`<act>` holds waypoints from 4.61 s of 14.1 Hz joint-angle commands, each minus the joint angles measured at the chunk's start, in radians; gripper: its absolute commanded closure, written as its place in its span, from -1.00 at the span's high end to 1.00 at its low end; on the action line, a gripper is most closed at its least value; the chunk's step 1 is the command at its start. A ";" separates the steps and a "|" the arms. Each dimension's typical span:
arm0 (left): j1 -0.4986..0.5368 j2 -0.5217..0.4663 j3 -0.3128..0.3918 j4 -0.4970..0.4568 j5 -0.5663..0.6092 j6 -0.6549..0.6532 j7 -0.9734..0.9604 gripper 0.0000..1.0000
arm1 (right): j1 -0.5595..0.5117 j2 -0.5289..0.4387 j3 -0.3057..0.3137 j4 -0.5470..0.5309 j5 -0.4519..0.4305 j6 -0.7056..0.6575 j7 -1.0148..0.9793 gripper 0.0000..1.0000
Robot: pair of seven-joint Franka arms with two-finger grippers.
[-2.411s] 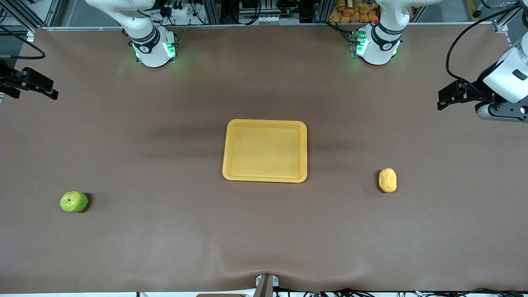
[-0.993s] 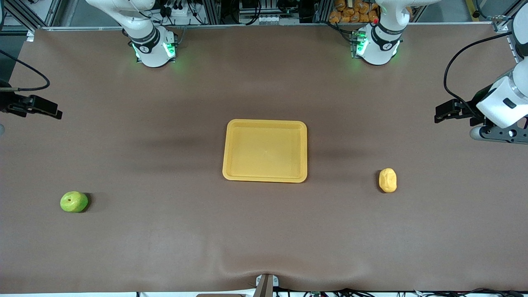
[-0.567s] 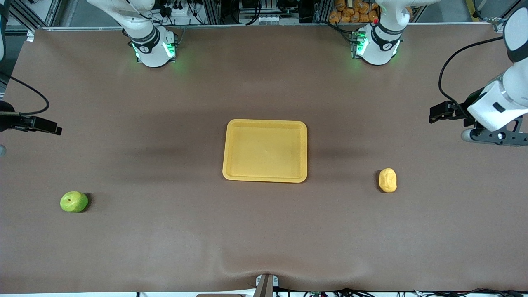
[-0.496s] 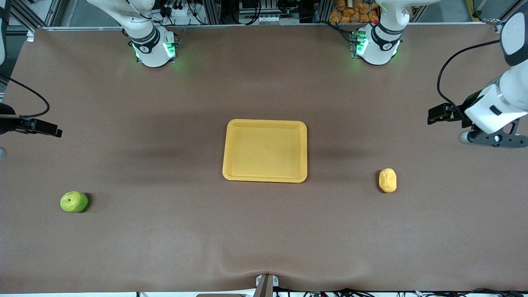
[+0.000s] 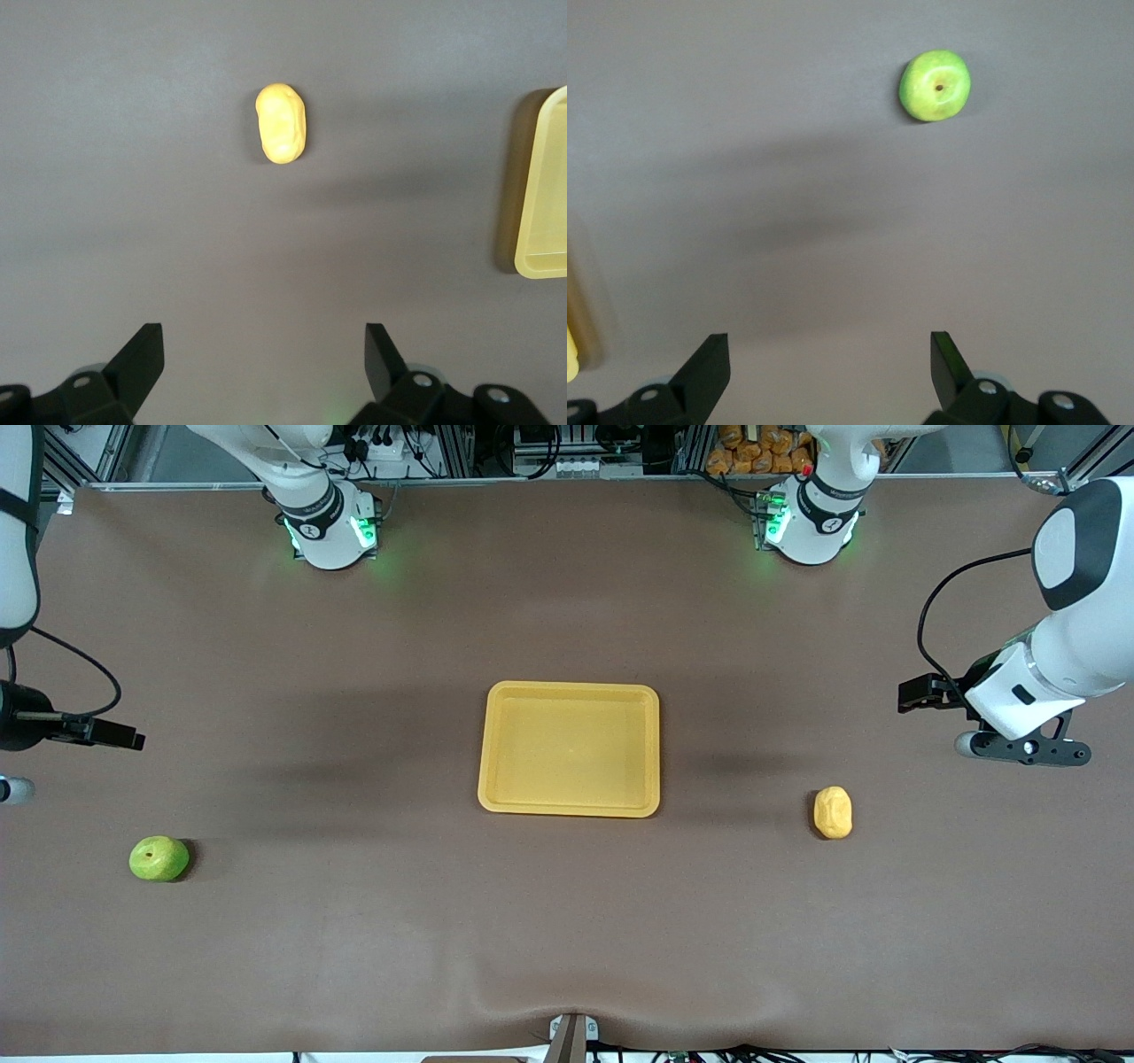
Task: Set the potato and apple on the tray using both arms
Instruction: 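Move the left gripper over the potato while the right gripper nears the apple, then lower and close the left gripper on the potato while the right grips the apple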
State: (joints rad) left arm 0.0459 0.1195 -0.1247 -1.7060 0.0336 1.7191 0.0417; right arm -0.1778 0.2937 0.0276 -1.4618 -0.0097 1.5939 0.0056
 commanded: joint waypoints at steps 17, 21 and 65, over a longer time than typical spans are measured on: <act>-0.008 0.130 -0.006 -0.027 0.009 0.158 -0.036 1.00 | -0.112 0.275 0.012 0.115 -0.013 0.274 -0.202 1.00; -0.009 0.189 -0.004 -0.047 0.009 0.281 -0.052 1.00 | -0.112 0.323 0.011 0.115 -0.015 0.343 -0.208 1.00; 0.003 0.450 0.008 -0.228 0.019 0.821 -0.105 -1.00 | -0.169 0.553 0.018 0.115 0.062 0.614 -0.280 -1.00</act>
State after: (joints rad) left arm 0.0477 0.5611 -0.1179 -1.9438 0.0336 2.5320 -0.0436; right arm -0.3301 0.8573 0.0253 -1.3675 0.0525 2.2492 -0.2507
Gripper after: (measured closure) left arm 0.454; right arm 0.159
